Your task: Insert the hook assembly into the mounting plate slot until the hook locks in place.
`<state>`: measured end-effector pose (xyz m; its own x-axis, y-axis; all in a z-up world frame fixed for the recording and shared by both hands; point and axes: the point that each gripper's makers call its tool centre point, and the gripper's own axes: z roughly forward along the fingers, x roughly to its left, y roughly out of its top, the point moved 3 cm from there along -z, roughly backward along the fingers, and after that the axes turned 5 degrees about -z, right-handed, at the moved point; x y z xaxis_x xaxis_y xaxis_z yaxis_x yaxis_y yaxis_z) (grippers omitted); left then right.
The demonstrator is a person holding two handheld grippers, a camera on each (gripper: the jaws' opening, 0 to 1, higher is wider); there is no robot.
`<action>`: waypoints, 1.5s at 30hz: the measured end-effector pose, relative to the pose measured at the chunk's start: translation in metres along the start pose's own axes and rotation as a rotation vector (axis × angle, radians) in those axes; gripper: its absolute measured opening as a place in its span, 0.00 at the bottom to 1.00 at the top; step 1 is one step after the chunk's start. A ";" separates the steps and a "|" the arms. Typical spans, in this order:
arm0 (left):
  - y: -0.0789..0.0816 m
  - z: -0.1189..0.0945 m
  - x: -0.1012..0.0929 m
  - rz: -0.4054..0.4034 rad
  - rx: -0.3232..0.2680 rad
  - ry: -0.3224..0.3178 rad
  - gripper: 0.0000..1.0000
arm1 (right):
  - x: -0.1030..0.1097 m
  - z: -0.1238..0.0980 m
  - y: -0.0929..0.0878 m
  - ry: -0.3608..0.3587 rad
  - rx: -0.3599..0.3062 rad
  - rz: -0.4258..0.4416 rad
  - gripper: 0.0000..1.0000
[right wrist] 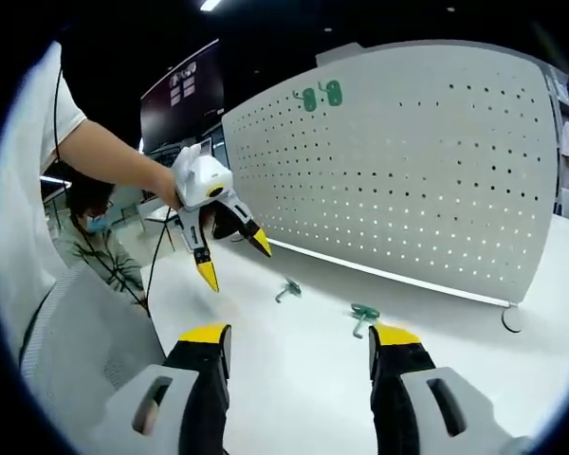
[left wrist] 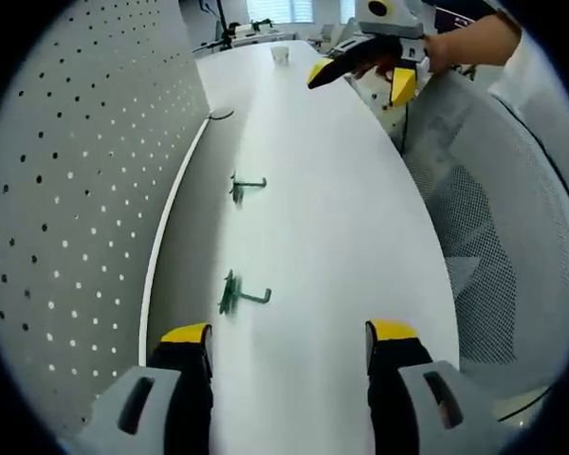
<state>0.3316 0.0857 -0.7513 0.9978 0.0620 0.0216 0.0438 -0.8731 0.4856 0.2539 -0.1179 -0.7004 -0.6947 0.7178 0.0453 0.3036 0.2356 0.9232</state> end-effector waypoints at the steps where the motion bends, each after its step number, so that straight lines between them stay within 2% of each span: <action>1: 0.000 0.001 0.001 0.005 0.003 -0.008 0.68 | 0.001 0.000 0.000 0.003 0.001 -0.001 0.57; 11: 0.000 0.010 0.010 0.081 0.046 -0.013 0.68 | 0.001 0.000 0.000 0.007 0.000 0.001 0.56; 24: -0.003 0.029 0.022 0.127 0.088 -0.031 0.68 | 0.001 0.000 0.001 0.005 -0.007 0.021 0.55; 26: -0.003 0.031 0.028 0.163 0.089 -0.007 0.68 | 0.000 0.000 0.001 0.002 -0.009 0.029 0.54; 29: -0.001 0.034 0.031 0.131 0.078 -0.010 0.68 | 0.000 -0.001 0.000 0.000 -0.007 0.029 0.54; 35: -0.002 0.042 0.030 0.177 0.100 -0.032 0.67 | -0.001 0.000 -0.001 -0.001 -0.007 0.036 0.54; 42: -0.006 0.050 0.032 0.173 0.147 -0.068 0.68 | -0.003 0.000 0.001 -0.011 -0.014 0.046 0.54; 45: -0.003 0.053 0.032 0.182 0.143 -0.075 0.69 | -0.004 -0.001 0.001 -0.015 -0.018 0.048 0.54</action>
<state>0.3660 0.0650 -0.7982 0.9906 -0.1335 0.0301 -0.1355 -0.9264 0.3512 0.2559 -0.1210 -0.6989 -0.6700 0.7375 0.0842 0.3244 0.1888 0.9269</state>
